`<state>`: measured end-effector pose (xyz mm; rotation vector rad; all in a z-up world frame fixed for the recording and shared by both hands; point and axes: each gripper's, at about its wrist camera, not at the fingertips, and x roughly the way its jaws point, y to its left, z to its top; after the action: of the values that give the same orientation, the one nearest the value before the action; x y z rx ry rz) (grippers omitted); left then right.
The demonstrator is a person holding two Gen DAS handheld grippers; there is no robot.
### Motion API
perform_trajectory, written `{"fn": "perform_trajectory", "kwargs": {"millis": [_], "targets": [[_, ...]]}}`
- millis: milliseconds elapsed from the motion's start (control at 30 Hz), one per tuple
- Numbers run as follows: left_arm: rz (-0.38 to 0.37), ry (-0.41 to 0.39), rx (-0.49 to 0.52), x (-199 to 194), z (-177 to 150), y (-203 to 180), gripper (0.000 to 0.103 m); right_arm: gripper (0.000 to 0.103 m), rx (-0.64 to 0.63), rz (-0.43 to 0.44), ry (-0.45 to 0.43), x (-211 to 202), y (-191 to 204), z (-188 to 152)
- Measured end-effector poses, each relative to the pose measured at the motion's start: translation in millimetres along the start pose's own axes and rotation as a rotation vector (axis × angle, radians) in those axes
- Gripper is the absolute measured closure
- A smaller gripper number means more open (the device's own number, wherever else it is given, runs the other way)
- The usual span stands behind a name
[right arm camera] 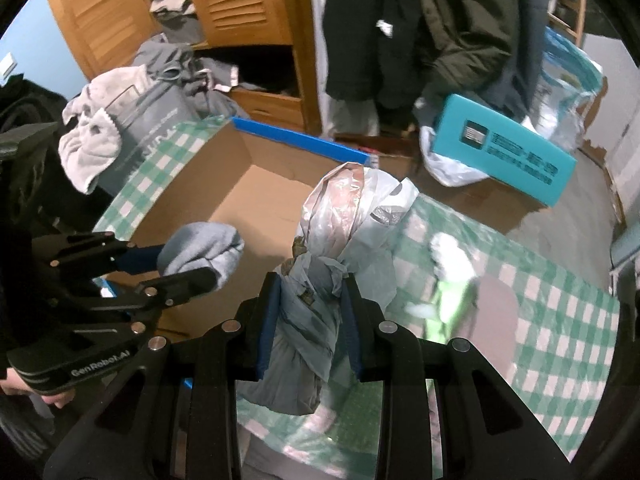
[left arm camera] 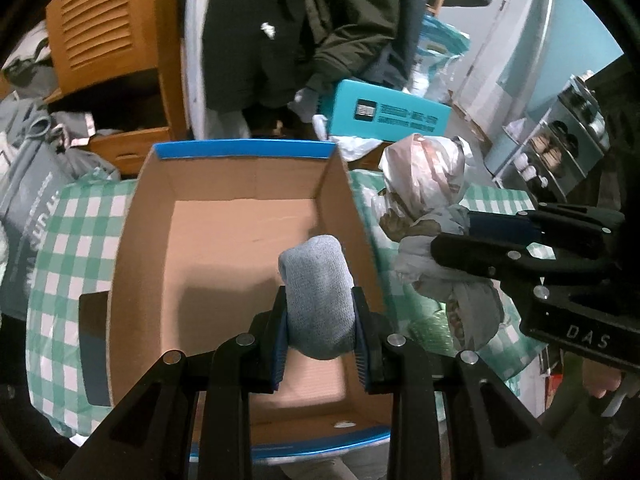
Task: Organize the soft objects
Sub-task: 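Carry the cloth and sock into the cardboard box and open both tools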
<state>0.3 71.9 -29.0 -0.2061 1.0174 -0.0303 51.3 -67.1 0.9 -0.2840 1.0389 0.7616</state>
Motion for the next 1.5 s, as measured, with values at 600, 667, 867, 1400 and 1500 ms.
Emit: {"fn": "perform_trajectory", "kwargs": {"millis": [600,667,867,1400,1500], "targets": [[0.086,0.030,-0.082,11.3,-6.9,52.7,0.075,0.075,-0.076,0.052,0.101,56.6,47.9,17.1],[0.102,0.040,-0.084,14.2,-8.7,55.6,0.074,0.075,-0.080,0.051,0.110,60.3,47.5,16.8],[0.109,0.053,-0.115,16.3,-10.5,63.3,0.066,0.073,-0.093,0.061,0.121,64.6,50.0,16.8],[0.081,0.059,-0.138,17.5,-3.4,51.2,0.041,0.040,-0.058,0.026,0.091,49.7,30.3,10.1],[0.076,0.056,-0.123,17.9,-2.3,42.1,0.039,0.039,-0.039,0.019,0.083,43.2,21.2,6.8]]}}
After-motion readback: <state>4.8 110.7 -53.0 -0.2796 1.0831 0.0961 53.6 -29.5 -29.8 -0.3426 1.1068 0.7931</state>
